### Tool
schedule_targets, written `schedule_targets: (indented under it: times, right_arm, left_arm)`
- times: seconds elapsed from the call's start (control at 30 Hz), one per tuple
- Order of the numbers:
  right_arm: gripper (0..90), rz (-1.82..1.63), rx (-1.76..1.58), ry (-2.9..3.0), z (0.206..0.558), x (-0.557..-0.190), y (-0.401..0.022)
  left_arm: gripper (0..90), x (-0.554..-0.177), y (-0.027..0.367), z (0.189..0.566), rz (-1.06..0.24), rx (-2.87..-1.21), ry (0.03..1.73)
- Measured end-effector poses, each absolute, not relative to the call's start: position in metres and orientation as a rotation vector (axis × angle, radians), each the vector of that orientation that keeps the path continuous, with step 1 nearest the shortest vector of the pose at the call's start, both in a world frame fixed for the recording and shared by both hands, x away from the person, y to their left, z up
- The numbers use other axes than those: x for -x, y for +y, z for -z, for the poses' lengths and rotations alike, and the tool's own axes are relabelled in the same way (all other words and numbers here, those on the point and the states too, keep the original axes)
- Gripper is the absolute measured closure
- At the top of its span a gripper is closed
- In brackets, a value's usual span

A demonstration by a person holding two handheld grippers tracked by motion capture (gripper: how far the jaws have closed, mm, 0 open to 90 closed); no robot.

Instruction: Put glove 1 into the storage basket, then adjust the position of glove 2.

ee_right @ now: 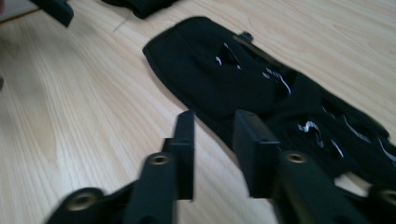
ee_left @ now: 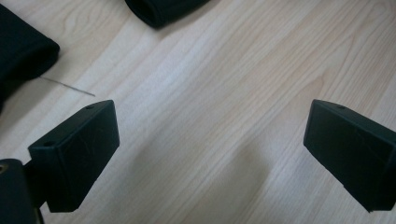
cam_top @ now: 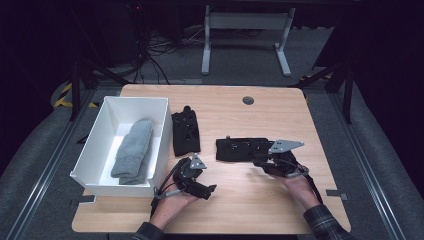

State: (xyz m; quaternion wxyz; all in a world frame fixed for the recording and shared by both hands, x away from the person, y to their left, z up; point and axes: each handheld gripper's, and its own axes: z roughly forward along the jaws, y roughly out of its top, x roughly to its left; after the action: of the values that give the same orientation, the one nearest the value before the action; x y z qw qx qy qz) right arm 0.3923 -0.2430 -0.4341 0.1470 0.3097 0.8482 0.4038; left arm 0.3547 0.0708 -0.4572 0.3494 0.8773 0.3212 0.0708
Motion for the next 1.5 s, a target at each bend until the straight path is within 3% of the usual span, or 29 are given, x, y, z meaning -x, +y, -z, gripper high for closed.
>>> schedule_targets:
  times: [0.03, 0.1, 0.27, 0.4, 0.67, 1.07, 1.5]
  right_arm:
    - [87.6, -1.18, -0.882, 2.437, 0.432, -0.399, -0.236]
    - [90.0, -1.181, -0.877, 2.438, 0.431, -0.402, -0.233]
    - [90.0, -1.199, -0.872, 2.455, 0.433, -0.421, -0.211]
    - [90.0, -1.195, -0.869, 2.473, 0.443, -0.428, -0.198]
    - [90.0, -1.128, -0.865, 2.52, 0.463, -0.434, -0.181]
    - [90.0, -1.101, -0.837, 2.591, 0.46, -0.422, -0.191]
    - [90.0, -1.033, -0.817, 2.66, 0.454, -0.382, -0.227]
  left_arm:
    - [3.9, -0.354, 0.071, 0.461, -0.184, -2.284, 0.827]
    - [3.6, -0.354, 0.072, 0.464, -0.183, -2.292, 0.827]
    - [1.9, -0.35, 0.072, 0.47, -0.172, -2.312, 0.8]
    - [0.0, -0.344, 0.076, 0.478, -0.266, -2.289, 0.733]
    - [0.2, -0.342, 0.078, 0.478, -0.263, -2.288, 0.736]
    - [0.5, -0.342, 0.077, 0.478, -0.26, -2.285, 0.738]
    - [0.5, -0.343, 0.078, 0.478, -0.258, -2.288, 0.728]
